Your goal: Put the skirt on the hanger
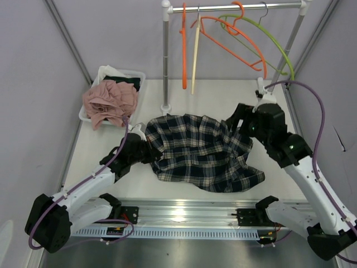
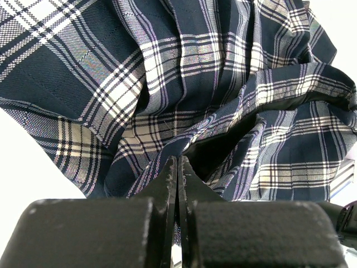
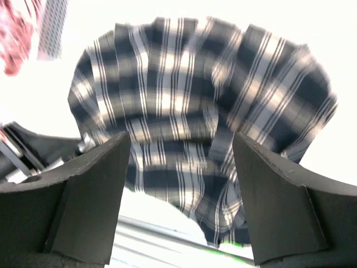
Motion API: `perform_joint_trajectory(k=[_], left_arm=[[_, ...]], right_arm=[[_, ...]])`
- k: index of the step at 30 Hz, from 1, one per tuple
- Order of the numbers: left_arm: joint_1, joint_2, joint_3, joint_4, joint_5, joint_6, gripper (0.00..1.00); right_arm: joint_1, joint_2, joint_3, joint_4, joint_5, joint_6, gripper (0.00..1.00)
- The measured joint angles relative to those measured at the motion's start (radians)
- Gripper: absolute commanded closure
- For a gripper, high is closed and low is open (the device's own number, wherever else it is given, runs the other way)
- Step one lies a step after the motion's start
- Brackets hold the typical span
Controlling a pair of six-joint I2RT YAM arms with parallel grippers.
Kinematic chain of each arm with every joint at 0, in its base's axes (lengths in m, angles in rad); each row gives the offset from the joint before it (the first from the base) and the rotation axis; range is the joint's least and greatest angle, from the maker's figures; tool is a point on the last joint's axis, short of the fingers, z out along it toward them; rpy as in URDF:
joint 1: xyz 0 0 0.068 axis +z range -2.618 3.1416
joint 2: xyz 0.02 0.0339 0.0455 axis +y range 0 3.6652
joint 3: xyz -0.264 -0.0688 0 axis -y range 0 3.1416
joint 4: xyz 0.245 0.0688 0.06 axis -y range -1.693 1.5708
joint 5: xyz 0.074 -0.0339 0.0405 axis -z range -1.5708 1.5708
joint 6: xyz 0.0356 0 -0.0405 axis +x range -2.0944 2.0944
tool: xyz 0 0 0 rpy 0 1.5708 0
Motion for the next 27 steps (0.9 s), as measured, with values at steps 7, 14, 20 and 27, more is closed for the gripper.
perform_joint_trajectory(k=[7, 14, 20, 27], left_arm=[[-0.005, -0.005, 0.0, 0.0, 0.002, 0.008, 0.99], [-0.01, -0.005, -0.001, 0.0, 0.013, 0.009, 0.99], [-0.013, 0.001, 0.0, 0.0, 0.031, 0.017, 0.99], [-0.013, 0.005, 0.003, -0.007, 0.035, 0.039, 0.99]], right_arm=[[-0.265, 0.219, 0.457, -0.015, -0.108, -0.127, 0.22], [-0.538, 0.359, 0.741, 0.146, -0.314, -0.146, 0.19], [-0.718, 0.496, 0.746, 0.381, -0.488, -0.069, 0.17], [-0.754, 0.753, 0.813, 0.544, -0.676, -0.008, 0.17]])
